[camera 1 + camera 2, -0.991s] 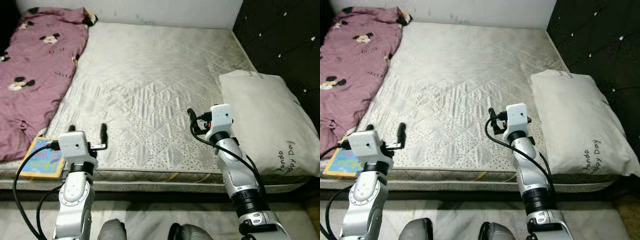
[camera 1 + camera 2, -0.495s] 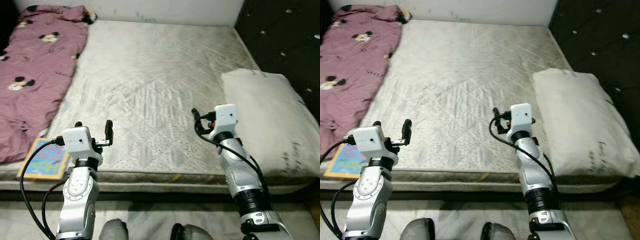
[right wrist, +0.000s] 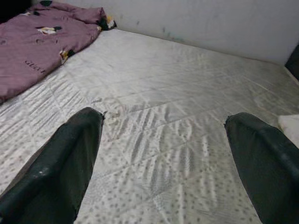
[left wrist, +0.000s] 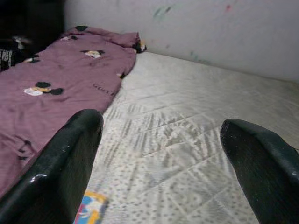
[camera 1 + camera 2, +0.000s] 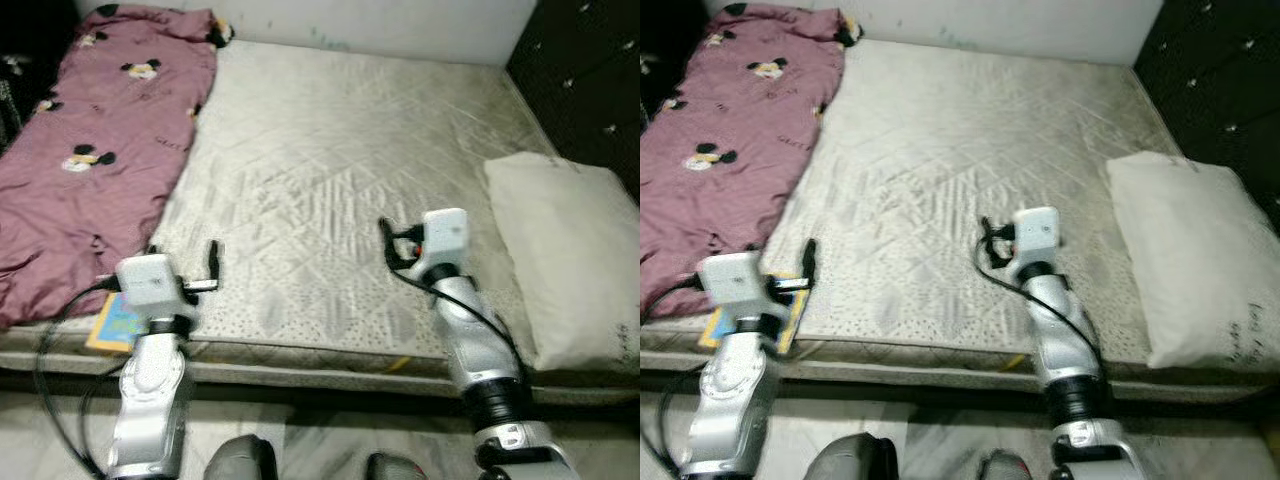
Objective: Clean up the room
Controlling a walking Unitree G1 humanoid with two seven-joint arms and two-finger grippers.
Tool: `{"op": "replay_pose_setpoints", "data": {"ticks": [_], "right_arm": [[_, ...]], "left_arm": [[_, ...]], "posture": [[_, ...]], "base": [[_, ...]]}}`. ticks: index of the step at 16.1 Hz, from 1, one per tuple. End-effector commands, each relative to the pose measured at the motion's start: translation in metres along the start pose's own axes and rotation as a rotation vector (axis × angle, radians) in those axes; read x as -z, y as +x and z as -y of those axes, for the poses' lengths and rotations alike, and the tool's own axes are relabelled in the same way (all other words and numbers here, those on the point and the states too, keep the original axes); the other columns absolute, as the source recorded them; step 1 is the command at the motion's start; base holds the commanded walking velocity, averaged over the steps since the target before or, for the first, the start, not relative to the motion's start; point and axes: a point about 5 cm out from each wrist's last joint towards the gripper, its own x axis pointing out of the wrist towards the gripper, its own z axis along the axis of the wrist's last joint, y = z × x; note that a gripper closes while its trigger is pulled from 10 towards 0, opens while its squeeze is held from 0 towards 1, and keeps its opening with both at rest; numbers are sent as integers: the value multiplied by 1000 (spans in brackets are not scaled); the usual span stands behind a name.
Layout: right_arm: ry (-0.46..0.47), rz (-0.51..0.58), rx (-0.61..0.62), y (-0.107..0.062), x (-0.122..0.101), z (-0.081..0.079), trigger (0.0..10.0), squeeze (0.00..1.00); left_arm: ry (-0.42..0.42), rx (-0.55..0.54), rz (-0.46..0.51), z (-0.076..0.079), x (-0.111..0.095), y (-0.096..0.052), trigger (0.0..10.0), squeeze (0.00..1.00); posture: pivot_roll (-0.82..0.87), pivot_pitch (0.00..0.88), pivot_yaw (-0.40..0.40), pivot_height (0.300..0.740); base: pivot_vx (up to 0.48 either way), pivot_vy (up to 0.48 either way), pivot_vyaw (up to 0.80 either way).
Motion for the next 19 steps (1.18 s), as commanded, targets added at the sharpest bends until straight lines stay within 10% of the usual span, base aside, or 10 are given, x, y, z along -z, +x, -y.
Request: {"op": "replay_pose_setpoints", "data": {"ticks": [1,9,19], "right_arm": [[-7,-13,25,-2,2,9,10000,0],[-11,-14,21,-2,2,8,10000,0],[-4,-19,22,-2,2,8,10000,0]], "left_arm": [[-13,21,5,7,0,0,10000,0],[-15,32,15,8,0,0,10000,0],[-32,117,41,14,-4,-4,10000,0]], "posture": [[-15,90,-61,740],[-17,91,-59,740],[-19,95,-57,740]], "base": [[0,480,0],[0,480,0],[235,0,-176]]}}
